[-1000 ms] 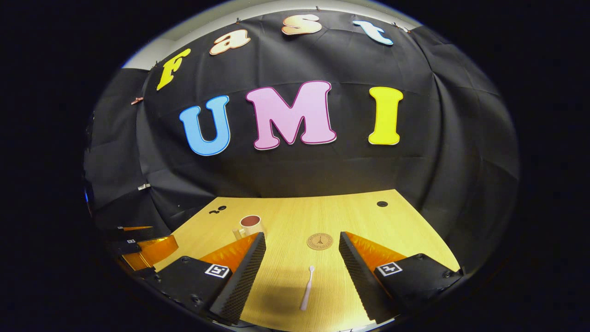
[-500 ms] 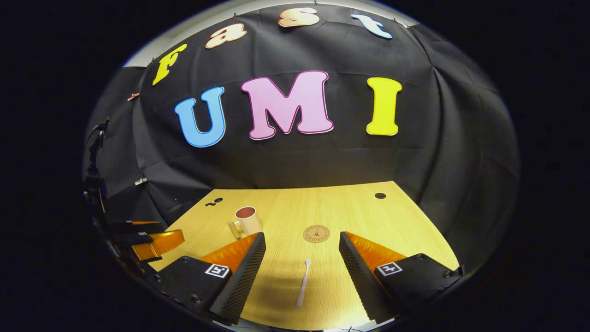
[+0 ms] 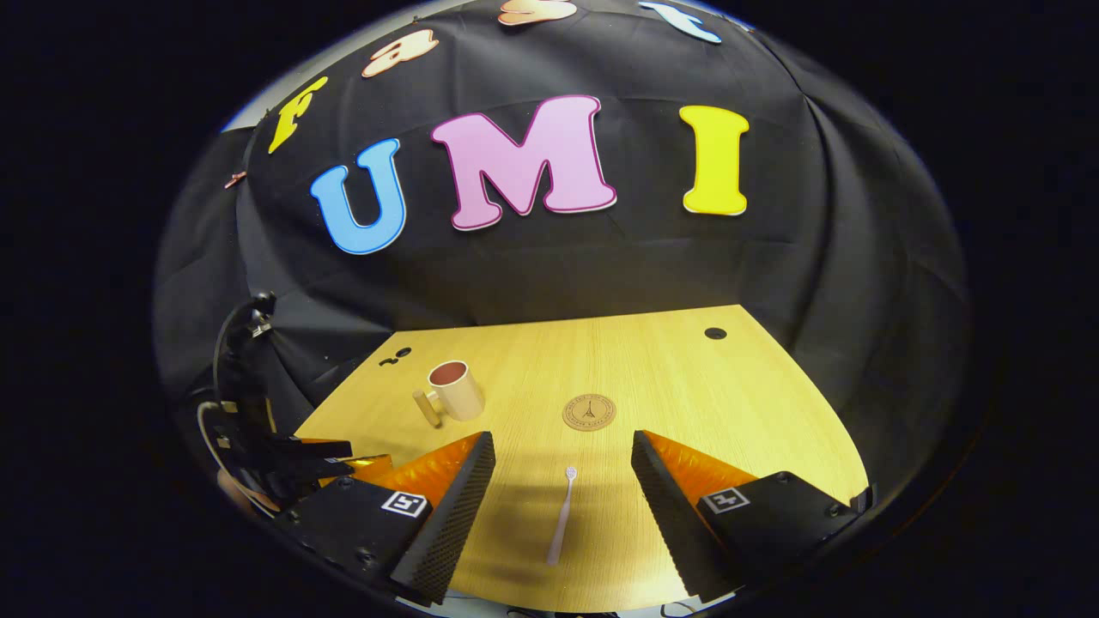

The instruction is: Put the toothbrush and toothpaste on the desktop into the cup, then pick up the cup and place it on the coaster on the desktop.

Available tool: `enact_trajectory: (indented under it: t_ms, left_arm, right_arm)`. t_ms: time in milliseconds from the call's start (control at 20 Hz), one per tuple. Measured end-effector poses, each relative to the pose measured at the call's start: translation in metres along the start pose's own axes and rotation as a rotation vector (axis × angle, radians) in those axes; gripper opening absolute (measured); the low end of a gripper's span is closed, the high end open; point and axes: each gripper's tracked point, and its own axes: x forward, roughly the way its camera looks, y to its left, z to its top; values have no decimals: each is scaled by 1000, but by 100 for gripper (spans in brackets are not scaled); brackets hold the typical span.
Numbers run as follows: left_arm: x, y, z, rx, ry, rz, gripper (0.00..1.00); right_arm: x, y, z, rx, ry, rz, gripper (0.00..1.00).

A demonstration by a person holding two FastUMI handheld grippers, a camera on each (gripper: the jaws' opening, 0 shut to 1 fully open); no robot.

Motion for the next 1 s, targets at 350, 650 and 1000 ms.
enact_trajectory:
  t_ms: [350, 650, 1000]
  left_arm:
    - [52, 6, -42, -54, 162, 20, 98]
    - [71, 6, -73, -51, 262, 71, 92]
    - [76, -10, -76, -22, 280, 81, 65]
  right_arm:
    - [31, -18, -11, -7, 79, 30, 99]
    - [53, -25, -18, -17, 126, 77, 99]
    - [64, -28, -37, 27, 180, 118, 99]
